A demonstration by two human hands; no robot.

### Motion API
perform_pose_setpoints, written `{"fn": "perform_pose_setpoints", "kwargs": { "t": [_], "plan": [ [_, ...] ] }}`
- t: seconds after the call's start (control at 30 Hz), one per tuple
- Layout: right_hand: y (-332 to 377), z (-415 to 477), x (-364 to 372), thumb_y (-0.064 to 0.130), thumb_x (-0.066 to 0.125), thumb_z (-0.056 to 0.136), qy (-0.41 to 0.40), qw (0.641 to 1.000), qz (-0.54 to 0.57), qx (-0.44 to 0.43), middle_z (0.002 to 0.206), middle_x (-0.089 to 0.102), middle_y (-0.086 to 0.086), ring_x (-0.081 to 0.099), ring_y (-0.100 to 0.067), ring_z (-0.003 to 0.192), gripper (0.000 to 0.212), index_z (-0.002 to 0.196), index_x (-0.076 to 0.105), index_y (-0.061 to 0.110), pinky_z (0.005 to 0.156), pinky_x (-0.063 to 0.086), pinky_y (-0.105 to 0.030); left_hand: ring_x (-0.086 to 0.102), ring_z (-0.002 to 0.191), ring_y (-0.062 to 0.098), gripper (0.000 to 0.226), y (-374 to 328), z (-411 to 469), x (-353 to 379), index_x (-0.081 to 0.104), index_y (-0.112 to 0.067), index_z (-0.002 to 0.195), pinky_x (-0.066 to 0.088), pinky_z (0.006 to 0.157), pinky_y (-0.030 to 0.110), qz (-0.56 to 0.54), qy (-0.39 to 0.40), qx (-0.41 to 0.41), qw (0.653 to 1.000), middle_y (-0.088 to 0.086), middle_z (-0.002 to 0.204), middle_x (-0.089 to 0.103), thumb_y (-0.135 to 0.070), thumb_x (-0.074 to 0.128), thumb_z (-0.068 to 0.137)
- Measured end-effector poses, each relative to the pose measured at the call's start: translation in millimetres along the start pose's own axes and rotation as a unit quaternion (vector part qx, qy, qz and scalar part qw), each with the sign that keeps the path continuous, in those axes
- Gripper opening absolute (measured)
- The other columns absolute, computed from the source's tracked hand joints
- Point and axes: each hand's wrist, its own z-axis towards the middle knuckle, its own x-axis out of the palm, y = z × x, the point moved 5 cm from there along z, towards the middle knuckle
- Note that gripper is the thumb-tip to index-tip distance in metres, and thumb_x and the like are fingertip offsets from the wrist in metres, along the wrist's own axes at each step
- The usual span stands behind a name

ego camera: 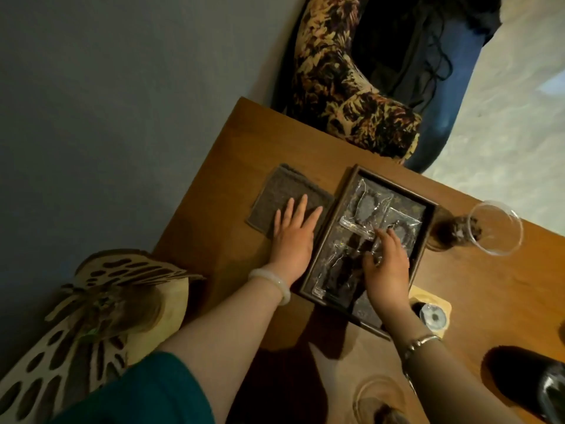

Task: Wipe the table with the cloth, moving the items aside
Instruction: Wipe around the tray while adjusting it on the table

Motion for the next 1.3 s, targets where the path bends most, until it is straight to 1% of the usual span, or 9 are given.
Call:
{"fn": "perform_pose_setpoints", "kwargs": {
  "t": [0.2,0.33,0.4,0.57,0.67,0.83,1.1,1.23,1.3],
  "plan": [
    [-7,8,16,0.032,0.053,0.097,0.1,0.98,-0.155,-0.078,0.163,0.017,0.001,0.008,-0.022,0.151,0.062,0.153,0.027,0.028,0.123,0.009,-0.045,-0.012,0.148,0.023,0.053,0,38,5,0.009,-0.037,0.152,-0.005,0.117,0.054,0.139,-0.017,0.055,0.989,-0.004,0.162,-0.007,-0.038,0.028,0.102],
    [32,11,30,0.045,0.05,0.096,0.033,0.976,-0.195,-0.093,0.147,0.039,-0.01,0.032,-0.032,0.137,0.05,0.141,0.047,0.023,0.113,0.026,-0.051,-0.015,0.147,0.024,0.053,14,35,4,-0.004,-0.042,0.15,-0.007,0.114,0.058,0.193,-0.012,0.069,0.979,-0.005,0.161,-0.013,-0.048,0.013,0.101],
    [54,16,33,0.048,0.051,0.094,-0.008,0.969,-0.232,-0.084,0.129,0.051,-0.009,0.043,-0.031,0.122,0.046,0.131,0.054,0.02,0.103,0.031,-0.049,-0.016,0.146,0.028,0.052,23,33,0,-0.007,-0.046,0.148,-0.007,0.113,0.061,0.19,-0.02,0.042,0.981,-0.002,0.16,-0.018,-0.049,0.013,0.1],
    [72,25,52,0.038,0.054,0.096,0.087,0.983,-0.16,0.019,0.105,0.066,-0.004,0.061,-0.029,0.105,0.04,0.124,0.038,0.014,0.098,0.032,-0.045,-0.014,0.147,0.031,0.058,51,18,-9,-0.012,-0.043,0.148,-0.003,0.114,0.06,0.16,-0.045,-0.035,0.986,0.013,0.159,-0.018,-0.05,0.018,0.1],
    [80,23,61,0.031,0.052,0.099,0.116,0.991,-0.07,0.012,0.095,0.067,0.003,0.066,-0.026,0.091,0.034,0.123,0.033,0.017,0.101,0.03,-0.045,-0.015,0.147,0.028,0.061,67,7,-12,-0.015,-0.04,0.148,-0.006,0.112,0.063,0.158,-0.043,-0.09,0.982,0.008,0.16,-0.018,-0.055,0.015,0.098],
    [92,21,73,0.034,0.054,0.098,0.131,0.989,-0.068,-0.007,0.082,0.064,0.005,0.065,-0.026,0.082,0.032,0.117,0.032,0.019,0.098,0.031,-0.044,-0.019,0.145,0.031,0.06,93,-22,-18,-0.013,-0.045,0.148,-0.006,0.107,0.071,0.115,-0.066,-0.234,0.963,0.005,0.16,-0.019,-0.059,0.011,0.095],
    [86,19,75,0.037,0.05,0.099,0.12,0.991,-0.06,-0.009,0.076,0.065,0.004,0.064,-0.024,0.074,0.028,0.113,0.033,0.021,0.099,0.032,-0.045,-0.025,0.143,0.035,0.064,120,-55,-16,-0.014,-0.051,0.145,-0.008,0.107,0.07,-0.053,-0.142,-0.517,0.843,0.015,0.154,-0.032,-0.068,0.014,0.09],
    [84,20,76,0.037,0.05,0.098,0.118,0.991,-0.058,-0.016,0.075,0.065,0.005,0.063,-0.022,0.071,0.029,0.114,0.033,0.02,0.098,0.032,-0.045,-0.024,0.142,0.039,0.067,129,-45,-22,-0.017,-0.045,0.145,-0.007,0.105,0.073,-0.133,-0.186,-0.613,0.757,0.019,0.155,-0.027,-0.068,0.013,0.09],
    [83,21,76,0.038,0.05,0.098,0.119,0.991,-0.064,-0.013,0.073,0.064,0.005,0.063,-0.021,0.069,0.031,0.117,0.032,0.02,0.098,0.032,-0.045,-0.021,0.142,0.041,0.068,131,-37,-24,-0.016,-0.041,0.147,-0.005,0.104,0.074,-0.136,-0.194,-0.63,0.739,0.022,0.155,-0.023,-0.066,0.012,0.09]
  ]
}}
